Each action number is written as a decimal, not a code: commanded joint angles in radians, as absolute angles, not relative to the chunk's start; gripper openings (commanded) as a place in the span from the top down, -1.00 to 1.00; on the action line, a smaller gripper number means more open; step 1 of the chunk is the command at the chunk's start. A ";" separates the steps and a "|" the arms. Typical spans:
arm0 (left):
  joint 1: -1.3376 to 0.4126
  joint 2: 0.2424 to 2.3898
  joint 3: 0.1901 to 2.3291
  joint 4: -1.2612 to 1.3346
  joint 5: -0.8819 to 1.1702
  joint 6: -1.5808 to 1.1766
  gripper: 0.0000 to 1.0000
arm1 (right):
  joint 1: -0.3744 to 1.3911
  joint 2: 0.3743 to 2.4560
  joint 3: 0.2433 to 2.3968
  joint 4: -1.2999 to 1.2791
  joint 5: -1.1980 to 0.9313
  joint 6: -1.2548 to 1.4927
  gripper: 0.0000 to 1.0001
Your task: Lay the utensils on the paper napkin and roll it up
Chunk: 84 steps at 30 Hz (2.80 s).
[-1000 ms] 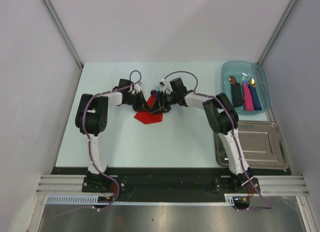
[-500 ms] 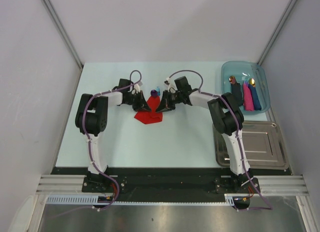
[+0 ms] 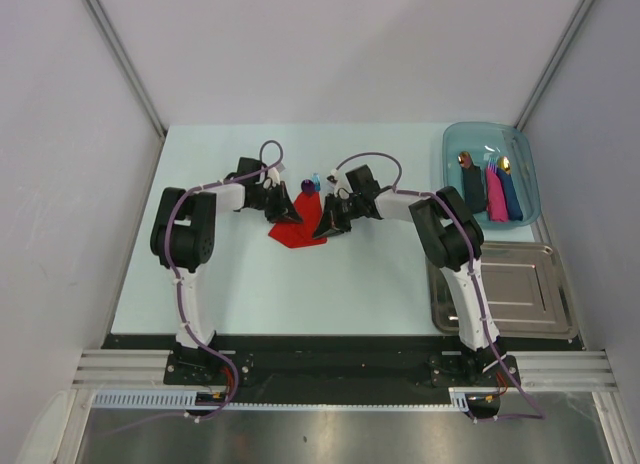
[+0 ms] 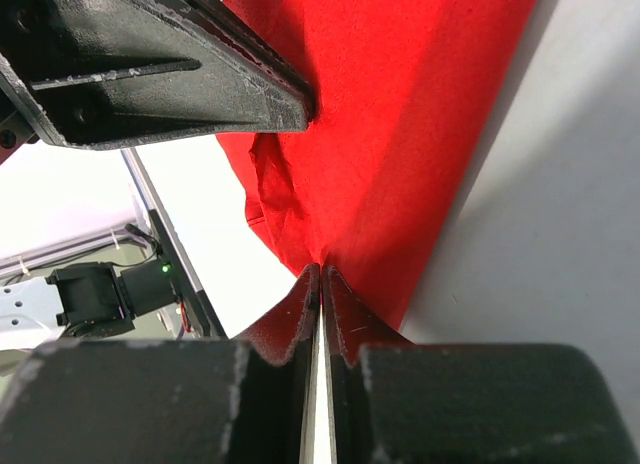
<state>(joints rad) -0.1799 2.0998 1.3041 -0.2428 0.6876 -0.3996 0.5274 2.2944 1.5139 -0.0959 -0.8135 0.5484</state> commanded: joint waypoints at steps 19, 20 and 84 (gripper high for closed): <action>-0.149 2.040 1.264 -0.313 0.624 -0.265 1.00 | 0.537 2.249 1.649 -0.048 -0.785 0.592 0.57; -0.147 2.042 1.264 -0.317 0.623 -0.264 1.00 | 0.538 2.262 1.664 -0.046 -0.772 0.598 0.57; -0.082 1.896 1.094 -0.155 0.755 -0.365 0.44 | 0.566 2.341 1.577 -0.210 -0.609 0.584 0.67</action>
<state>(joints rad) -0.1459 2.0140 1.1492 -0.1703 0.7559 -0.3698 0.5655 2.2982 1.5845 -0.1413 -0.6594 0.5987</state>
